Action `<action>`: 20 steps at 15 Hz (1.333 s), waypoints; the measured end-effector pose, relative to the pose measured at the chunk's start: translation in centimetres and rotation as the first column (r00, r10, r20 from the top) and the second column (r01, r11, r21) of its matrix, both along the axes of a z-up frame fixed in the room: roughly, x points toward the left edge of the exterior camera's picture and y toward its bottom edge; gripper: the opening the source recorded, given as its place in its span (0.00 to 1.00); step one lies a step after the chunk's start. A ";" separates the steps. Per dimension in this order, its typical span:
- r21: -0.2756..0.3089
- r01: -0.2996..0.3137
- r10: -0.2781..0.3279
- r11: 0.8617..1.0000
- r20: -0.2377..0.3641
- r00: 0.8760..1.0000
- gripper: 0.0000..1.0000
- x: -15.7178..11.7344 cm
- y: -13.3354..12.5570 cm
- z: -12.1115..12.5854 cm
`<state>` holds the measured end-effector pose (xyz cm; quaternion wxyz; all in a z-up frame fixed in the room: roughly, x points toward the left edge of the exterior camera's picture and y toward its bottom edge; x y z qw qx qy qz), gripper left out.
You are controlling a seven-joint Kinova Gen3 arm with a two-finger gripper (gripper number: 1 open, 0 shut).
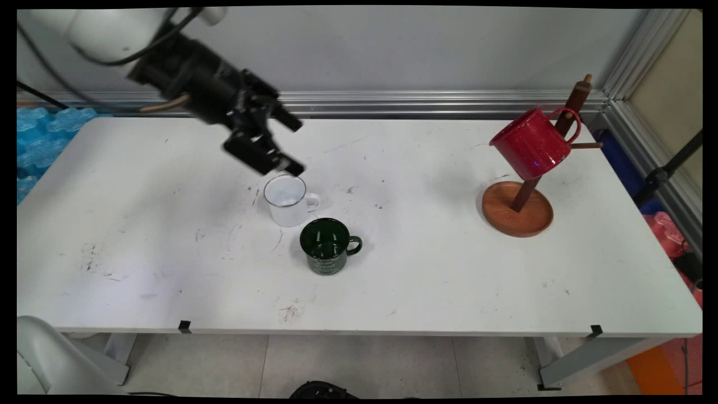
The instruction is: Pick up the red mug from the rack
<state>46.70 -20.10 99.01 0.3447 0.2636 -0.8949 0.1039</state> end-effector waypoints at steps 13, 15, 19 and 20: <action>-0.047 0.037 -0.044 0.998 -0.146 0.988 1.00 -6.9 -10.2 -1.5; -0.052 0.056 -0.063 0.997 -0.159 0.985 1.00 -7.7 -11.4 -1.7; -0.061 0.099 -0.108 0.993 -0.179 0.978 1.00 -9.1 -13.8 -2.2; -0.063 0.108 -0.118 0.992 -0.182 0.976 1.00 -9.4 -14.3 -2.3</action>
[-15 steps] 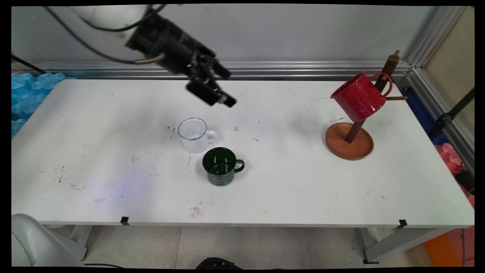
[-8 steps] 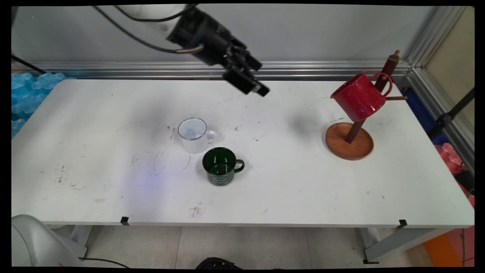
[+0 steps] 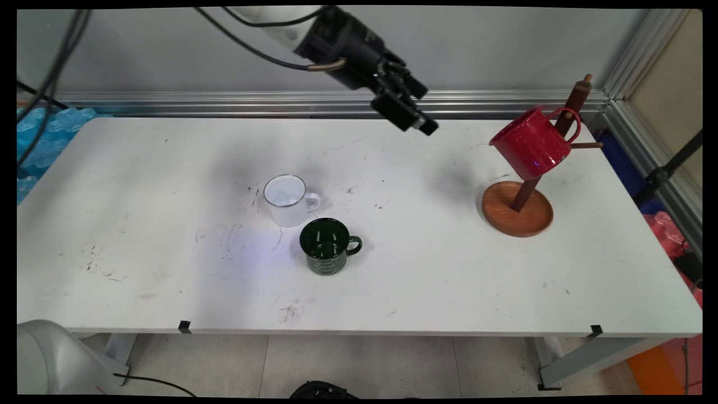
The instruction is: Pick up the red mug from the rack
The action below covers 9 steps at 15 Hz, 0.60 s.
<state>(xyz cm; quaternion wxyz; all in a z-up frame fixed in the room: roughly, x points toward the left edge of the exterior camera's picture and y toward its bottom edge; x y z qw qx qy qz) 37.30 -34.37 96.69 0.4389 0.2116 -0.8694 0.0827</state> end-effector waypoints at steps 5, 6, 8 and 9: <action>-0.011 0.071 -0.071 0.997 -0.019 0.997 1.00 -1.7 -3.0 -0.8; -0.013 0.082 -0.082 0.997 -0.021 0.996 1.00 -1.9 -3.5 -0.9; -0.019 0.124 -0.124 0.992 -0.023 0.992 1.00 -2.7 -5.1 -1.3; -0.022 0.144 -0.145 0.989 -0.024 0.989 1.00 -3.1 -5.9 -1.6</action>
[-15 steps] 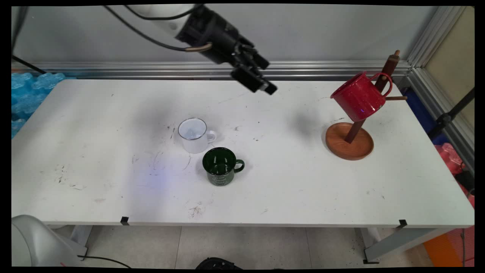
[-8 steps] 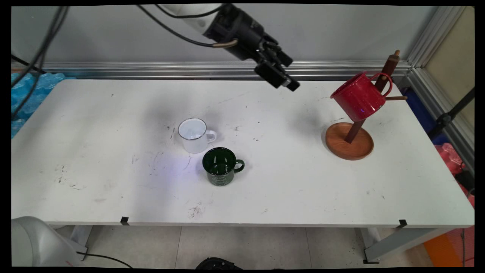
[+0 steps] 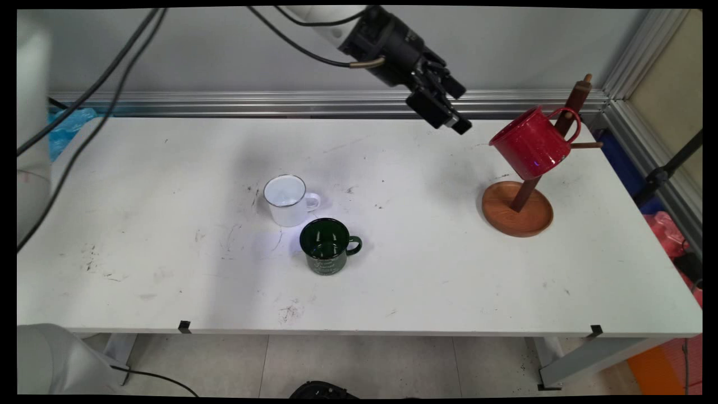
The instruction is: Pick up the red mug from the rack
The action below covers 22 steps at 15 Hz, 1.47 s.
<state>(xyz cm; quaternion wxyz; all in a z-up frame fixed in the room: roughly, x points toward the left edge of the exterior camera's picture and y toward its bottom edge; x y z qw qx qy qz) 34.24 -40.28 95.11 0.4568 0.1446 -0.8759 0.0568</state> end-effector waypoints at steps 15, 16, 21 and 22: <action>-0.015 0.222 -0.223 0.975 -0.010 0.975 1.00 -5.5 -6.5 -3.0; -0.015 0.234 -0.234 0.972 -0.009 0.972 1.00 -5.9 -6.8 -3.2; -0.014 0.272 -0.272 0.962 -0.009 0.962 1.00 -7.4 -7.9 -4.0; -0.014 0.279 -0.279 0.960 -0.009 0.960 1.00 -7.7 -8.2 -4.2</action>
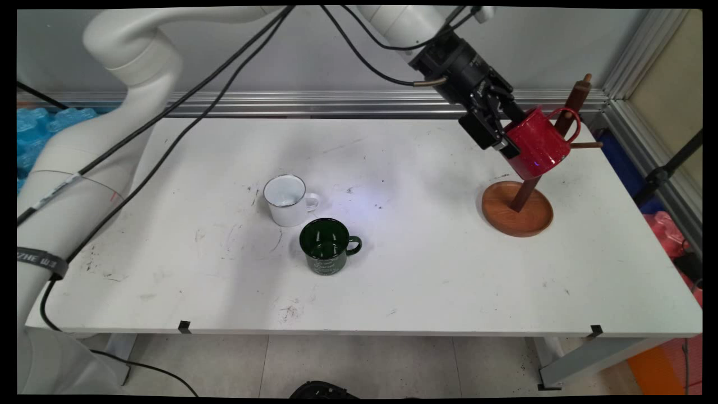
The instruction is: Pick up the red mug from the rack, then place the picked object on the table
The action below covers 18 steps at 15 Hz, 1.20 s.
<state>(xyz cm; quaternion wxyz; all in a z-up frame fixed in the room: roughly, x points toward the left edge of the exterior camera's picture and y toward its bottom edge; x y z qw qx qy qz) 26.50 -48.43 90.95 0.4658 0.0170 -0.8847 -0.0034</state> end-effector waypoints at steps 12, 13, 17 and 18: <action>0.007 0.039 -0.039 0.999 0.009 0.999 0.00 -2.3 -2.2 -1.4; 0.010 0.039 -0.039 0.999 0.011 0.999 0.00 -2.4 -2.3 -1.5; 0.026 0.039 -0.039 0.999 0.015 0.999 0.00 -2.6 -2.6 -1.8; 0.030 0.040 -0.041 0.999 0.015 0.999 0.00 -2.7 -2.6 -1.8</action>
